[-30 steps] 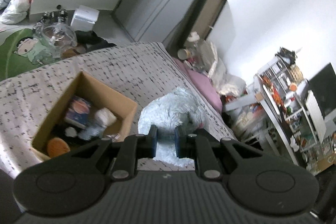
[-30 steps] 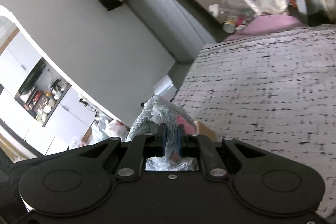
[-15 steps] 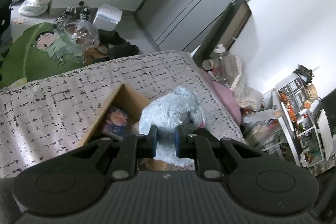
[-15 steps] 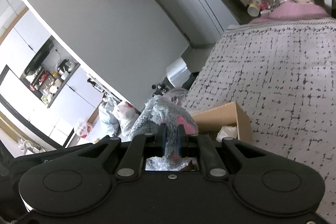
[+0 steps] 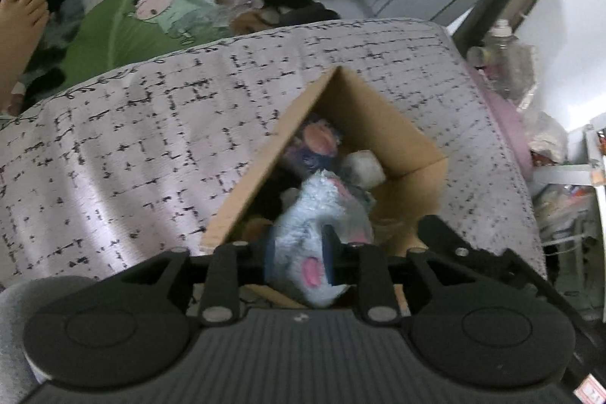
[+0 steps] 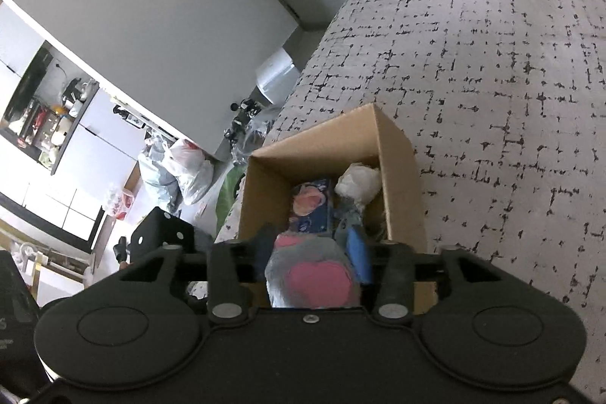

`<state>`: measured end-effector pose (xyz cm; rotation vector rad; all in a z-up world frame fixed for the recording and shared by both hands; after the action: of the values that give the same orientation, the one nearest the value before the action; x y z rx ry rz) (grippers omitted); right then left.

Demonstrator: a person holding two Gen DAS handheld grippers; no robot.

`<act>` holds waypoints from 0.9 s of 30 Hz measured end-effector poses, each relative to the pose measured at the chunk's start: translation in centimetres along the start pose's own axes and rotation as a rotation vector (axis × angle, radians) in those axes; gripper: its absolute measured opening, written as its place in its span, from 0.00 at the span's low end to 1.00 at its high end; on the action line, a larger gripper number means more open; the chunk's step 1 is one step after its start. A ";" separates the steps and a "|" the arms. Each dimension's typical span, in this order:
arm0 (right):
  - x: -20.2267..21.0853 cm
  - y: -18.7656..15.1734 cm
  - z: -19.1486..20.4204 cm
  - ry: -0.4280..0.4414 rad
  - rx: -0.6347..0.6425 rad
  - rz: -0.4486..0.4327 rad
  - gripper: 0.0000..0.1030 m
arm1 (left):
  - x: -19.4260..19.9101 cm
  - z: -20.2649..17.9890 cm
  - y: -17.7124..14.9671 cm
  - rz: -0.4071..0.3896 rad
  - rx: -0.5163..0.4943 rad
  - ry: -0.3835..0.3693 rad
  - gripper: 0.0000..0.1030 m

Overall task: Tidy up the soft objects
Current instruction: 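Lower the bagged plush into the box and open both grippers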

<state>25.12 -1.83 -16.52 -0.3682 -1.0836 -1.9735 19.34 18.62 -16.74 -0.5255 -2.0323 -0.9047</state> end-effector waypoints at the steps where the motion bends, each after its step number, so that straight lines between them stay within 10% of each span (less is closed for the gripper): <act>1: 0.1 0.0 0.0 0.000 0.006 0.001 0.47 | 0.0 0.0 0.1 -0.003 0.000 0.004 0.27; 11: 1.0 0.7 -1.2 0.023 -0.012 0.020 0.52 | 0.6 -1.9 -0.2 -0.016 -0.030 0.040 0.48; 27: 6.9 3.0 -4.0 -0.021 0.002 -0.048 0.97 | 3.8 -6.2 -2.8 -0.041 -0.143 0.041 0.85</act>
<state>23.80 -9.58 -13.08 -0.3660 -1.1170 -2.0147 18.66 12.20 -12.32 -0.5399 -1.9570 -1.0825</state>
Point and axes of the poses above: each gripper's, at about its wrist camera, not at the fingertips, and x roughly against the way its jaws point, z to its left, y to its top, the point moved 4 cm from there along -x, roughly the way its jaws point, and after that the axes turned 8 degrees about -z, right-handed, at the moved point
